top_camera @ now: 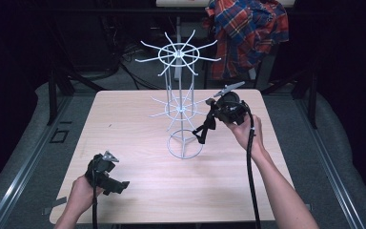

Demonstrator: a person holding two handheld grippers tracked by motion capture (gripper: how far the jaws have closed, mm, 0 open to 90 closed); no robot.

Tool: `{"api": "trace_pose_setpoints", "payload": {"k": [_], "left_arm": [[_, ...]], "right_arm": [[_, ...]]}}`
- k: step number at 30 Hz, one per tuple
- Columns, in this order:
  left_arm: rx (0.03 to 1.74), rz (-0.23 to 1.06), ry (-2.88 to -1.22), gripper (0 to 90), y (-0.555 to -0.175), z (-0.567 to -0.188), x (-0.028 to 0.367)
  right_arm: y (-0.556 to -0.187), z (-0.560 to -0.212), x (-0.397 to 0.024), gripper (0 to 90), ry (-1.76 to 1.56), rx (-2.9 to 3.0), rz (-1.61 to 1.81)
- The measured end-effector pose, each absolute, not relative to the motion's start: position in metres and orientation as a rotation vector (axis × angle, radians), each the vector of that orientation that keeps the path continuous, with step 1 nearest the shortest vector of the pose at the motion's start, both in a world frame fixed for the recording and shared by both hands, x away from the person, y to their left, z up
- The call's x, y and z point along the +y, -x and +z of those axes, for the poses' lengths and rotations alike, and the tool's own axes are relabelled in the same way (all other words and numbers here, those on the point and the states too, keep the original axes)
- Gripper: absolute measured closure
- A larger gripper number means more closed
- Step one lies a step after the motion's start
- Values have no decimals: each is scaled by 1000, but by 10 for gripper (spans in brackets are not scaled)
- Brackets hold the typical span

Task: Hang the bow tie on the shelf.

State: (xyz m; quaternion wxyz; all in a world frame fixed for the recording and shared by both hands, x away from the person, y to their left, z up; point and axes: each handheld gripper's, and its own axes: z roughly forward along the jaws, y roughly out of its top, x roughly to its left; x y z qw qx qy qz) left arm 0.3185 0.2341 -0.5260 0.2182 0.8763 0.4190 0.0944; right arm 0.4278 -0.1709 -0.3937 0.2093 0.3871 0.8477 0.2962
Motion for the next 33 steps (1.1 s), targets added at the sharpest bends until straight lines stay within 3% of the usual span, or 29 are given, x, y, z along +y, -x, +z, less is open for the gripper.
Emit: {"api": "trace_pose_setpoints", "payload": {"k": [33], "left_arm": [[1155, 260, -2435, 2, -319, -525, 233]], "right_arm": [[-426, -423, -166, 888, -1102, 2420, 857]]}}
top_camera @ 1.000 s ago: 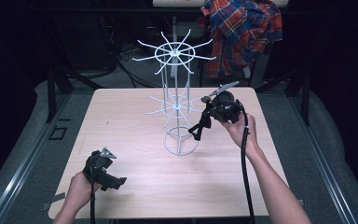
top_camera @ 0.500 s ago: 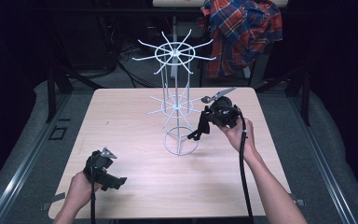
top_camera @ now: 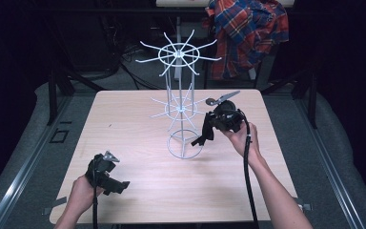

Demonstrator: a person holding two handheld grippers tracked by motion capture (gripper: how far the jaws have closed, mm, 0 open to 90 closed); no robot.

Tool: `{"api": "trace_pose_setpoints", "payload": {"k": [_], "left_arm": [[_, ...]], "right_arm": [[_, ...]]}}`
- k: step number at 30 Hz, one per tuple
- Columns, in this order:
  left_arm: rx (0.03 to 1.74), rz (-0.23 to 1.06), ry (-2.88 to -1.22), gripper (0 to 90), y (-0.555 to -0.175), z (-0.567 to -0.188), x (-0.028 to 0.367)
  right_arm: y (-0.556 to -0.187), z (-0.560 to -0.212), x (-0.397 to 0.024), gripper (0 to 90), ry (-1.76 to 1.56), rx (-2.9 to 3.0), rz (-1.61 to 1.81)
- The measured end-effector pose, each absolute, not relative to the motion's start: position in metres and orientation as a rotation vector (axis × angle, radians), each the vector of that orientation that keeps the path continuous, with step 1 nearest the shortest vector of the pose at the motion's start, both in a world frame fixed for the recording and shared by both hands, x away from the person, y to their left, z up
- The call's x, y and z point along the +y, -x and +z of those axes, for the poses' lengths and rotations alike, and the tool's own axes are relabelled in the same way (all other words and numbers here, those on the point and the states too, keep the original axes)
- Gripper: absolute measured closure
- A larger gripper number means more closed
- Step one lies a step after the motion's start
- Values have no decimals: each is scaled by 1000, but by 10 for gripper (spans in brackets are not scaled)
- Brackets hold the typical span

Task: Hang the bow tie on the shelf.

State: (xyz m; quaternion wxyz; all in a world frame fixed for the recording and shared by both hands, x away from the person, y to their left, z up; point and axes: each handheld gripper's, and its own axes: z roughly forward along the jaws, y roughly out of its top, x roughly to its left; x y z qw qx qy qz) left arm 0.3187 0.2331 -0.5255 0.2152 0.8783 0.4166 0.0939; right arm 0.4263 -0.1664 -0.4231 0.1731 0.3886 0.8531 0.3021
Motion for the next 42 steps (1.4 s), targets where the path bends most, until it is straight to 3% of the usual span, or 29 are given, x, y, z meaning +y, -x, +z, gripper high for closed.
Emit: {"api": "trace_pose_setpoints", "payload": {"k": [12, 16, 24, 38, 42], "left_arm": [[1154, 261, -2436, 1, -319, -525, 233], [1154, 261, -2437, 2, -319, -525, 232], [1156, 269, -2437, 2, -318, -526, 232], [1155, 265, -2441, 2, -318, -525, 232], [1155, 262, -2444, 2, -318, -525, 231]], "right_arm": [[-419, -416, -169, 816, -1086, 2434, 868], [-415, -412, -172, 726, -1079, 2438, 859], [-399, -401, -181, 447, -1085, 2436, 859], [-363, -397, -203, 180, -1055, 2476, 819], [-353, -402, -210, 145, -1029, 2511, 793]]}}
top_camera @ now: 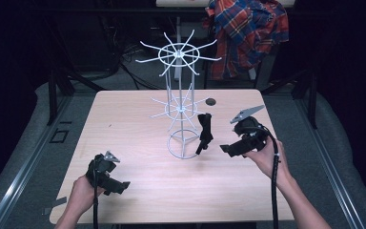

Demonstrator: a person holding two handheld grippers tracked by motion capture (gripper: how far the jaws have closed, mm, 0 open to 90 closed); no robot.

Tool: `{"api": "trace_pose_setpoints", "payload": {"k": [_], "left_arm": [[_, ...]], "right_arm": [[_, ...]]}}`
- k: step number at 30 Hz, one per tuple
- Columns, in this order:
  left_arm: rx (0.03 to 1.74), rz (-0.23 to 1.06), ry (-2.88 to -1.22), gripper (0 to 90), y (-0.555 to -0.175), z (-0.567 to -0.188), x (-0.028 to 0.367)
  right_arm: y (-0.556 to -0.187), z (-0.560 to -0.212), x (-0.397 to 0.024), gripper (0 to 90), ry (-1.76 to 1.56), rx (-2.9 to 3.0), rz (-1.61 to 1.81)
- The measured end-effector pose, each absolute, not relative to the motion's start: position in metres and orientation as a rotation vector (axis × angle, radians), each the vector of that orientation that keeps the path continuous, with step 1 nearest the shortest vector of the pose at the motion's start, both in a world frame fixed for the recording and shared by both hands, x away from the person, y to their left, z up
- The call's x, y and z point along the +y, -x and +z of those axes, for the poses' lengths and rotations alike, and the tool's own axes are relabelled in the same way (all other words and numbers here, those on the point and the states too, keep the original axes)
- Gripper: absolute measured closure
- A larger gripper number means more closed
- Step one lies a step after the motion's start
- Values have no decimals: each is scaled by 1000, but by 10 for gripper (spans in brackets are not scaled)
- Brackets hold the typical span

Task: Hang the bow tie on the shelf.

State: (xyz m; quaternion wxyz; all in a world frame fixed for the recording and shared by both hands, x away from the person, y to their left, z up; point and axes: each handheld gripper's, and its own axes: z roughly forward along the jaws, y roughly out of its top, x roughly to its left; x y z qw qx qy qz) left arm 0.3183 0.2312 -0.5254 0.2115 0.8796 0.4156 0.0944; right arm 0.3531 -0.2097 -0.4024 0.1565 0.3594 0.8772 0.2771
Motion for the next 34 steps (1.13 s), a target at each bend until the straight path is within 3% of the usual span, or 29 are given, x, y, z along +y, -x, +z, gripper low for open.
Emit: {"api": "trace_pose_setpoints", "payload": {"k": [16, 27, 34], "left_arm": [[1159, 266, -2446, 2, -318, -527, 230], [1145, 256, -2453, 2, -320, -527, 229], [1143, 259, -2459, 2, -321, -527, 228]], "right_arm": [[-322, -451, -228, 44, -1039, 2634, 684], [-330, -504, -234, 3, -1042, 2750, 541], [-334, -510, -240, 4, -1065, 2762, 553]]}}
